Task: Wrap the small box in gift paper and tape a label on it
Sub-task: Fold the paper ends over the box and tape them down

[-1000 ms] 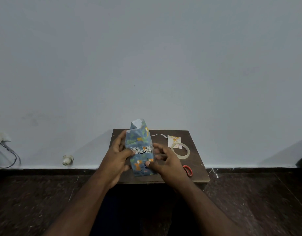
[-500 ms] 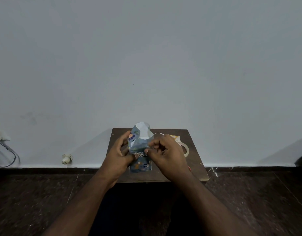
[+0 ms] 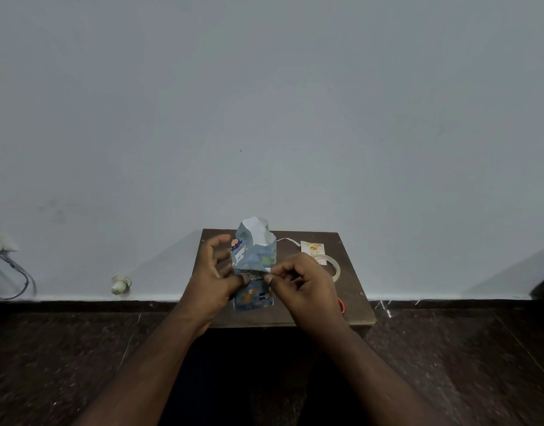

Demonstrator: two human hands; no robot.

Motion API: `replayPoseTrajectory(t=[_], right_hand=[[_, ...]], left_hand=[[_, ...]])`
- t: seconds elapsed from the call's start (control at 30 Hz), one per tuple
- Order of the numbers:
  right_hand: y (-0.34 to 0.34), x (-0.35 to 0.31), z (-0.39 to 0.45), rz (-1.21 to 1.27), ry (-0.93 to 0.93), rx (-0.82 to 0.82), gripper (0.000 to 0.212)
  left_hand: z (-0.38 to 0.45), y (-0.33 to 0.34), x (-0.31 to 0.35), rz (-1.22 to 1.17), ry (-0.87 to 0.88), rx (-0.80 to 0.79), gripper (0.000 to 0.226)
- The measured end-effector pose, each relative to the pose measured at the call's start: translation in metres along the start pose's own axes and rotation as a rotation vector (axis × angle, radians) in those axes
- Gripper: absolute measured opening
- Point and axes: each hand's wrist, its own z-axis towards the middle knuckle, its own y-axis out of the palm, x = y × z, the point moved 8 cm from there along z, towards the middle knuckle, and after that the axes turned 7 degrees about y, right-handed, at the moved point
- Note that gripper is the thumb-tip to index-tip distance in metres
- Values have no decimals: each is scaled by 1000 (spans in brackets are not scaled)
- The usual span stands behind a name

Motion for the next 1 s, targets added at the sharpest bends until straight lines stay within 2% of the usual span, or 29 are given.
replayPoseTrajectory(t=[0.1, 0.23, 0.3, 0.37, 0.43, 0.53, 0.73, 0.9, 1.0], right_hand=[[-8, 9, 5, 128, 131, 4, 26], [-2, 12, 15, -28, 151, -92, 60], [2, 21, 22, -73, 198, -117, 69], [11, 34, 27, -15, 297, -197, 74], [24, 48, 29, 175, 375, -287, 69], [32, 62, 27, 332, 424, -301, 60], [45, 96, 17, 268, 472, -274, 54], [46, 107, 15, 324, 530, -309, 51], [29, 88, 22, 149, 468, -223, 49]], left_hand=[[0, -1, -1, -15, 18, 5, 62], [1, 2, -2, -32, 27, -17, 55], [1, 4, -5, -52, 25, -44, 53], [2, 3, -10, -52, 30, -62, 52], [2, 2, -18, -40, 27, -63, 49], [1, 4, -29, 6, 11, -67, 44], [-2, 7, -47, 186, -10, -115, 43], [-2, -1, -56, 302, -16, -66, 43], [-2, -1, -52, 300, -22, -45, 40]])
